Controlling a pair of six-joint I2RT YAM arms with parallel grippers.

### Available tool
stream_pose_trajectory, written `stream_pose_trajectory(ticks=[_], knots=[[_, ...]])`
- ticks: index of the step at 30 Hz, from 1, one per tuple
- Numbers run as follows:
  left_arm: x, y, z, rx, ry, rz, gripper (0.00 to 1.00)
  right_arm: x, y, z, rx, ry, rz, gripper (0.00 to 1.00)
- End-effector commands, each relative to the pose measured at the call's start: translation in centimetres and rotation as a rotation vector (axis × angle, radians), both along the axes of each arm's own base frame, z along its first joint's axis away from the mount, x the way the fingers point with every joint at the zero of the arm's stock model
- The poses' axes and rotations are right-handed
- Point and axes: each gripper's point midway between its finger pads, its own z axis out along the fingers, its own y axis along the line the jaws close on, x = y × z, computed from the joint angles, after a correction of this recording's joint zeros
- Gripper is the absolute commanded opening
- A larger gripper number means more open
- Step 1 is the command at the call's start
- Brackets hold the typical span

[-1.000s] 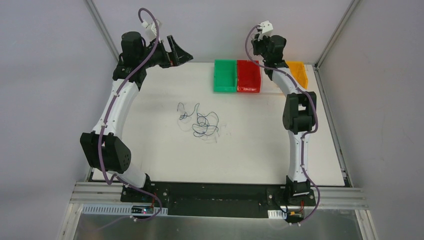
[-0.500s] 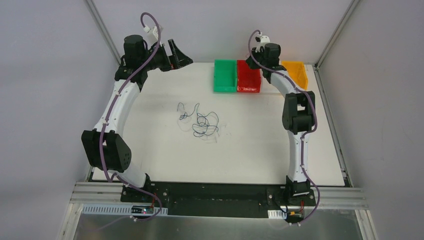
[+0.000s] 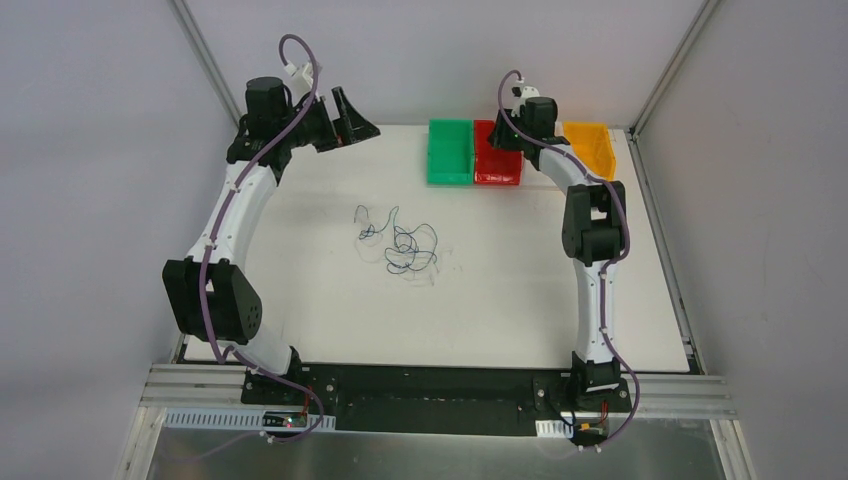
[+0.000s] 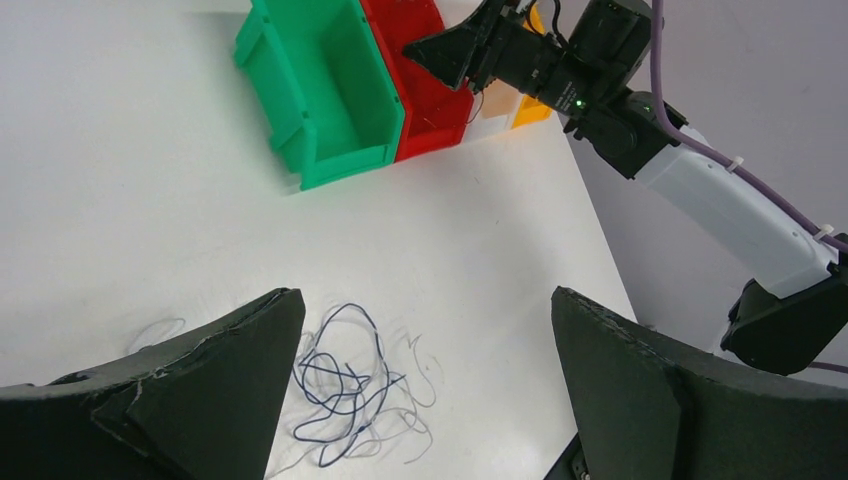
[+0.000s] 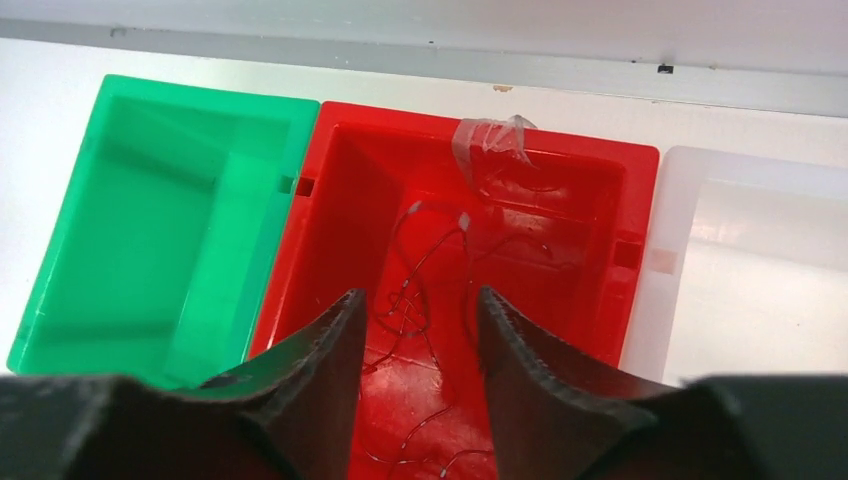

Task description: Untangle the cables

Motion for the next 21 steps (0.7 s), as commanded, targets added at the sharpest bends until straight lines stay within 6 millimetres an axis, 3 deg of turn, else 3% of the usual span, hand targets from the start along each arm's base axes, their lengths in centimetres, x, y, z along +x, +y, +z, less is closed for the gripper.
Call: stream_pose_trajectory(ticks=[1, 5, 11, 14, 18, 21], knots=[[-0.9, 0.9, 0.8, 0.008, -0.025, -0.010, 0.99, 0.7, 0.0, 6.7, 0.024, -0.115, -0.006, 0.54], [-1.4, 1.8, 0.3, 0.050, -0.021, -0.004, 0.99, 0.3, 0.3, 9.9, 0.035, -0.166, 0.013, 0.73], [-2.2, 2.4, -0.9, 0.117, -0.020, -0.015, 0.99, -1.2, 0.9, 15.1, 0.065, -0.231, 0.061, 0.89], [-2.7, 2.5, -2.2, 0.126, 0.025, -0.047, 0.99, -2.8, 1.4, 17.4, 0.081, -0.239, 0.109, 0.97], [-3.9, 2.5, -5.4, 0.165, 0.103, -0.106, 0.99, -6.9, 2.7, 19.1, 0.106, -0.174, 0.231, 0.97], [-4.6, 2.6, -8.9, 0.175, 0.210, -0.127, 0.99, -12.6, 4.7, 17.0, 0.162, 0.043, 0.359, 0.94]])
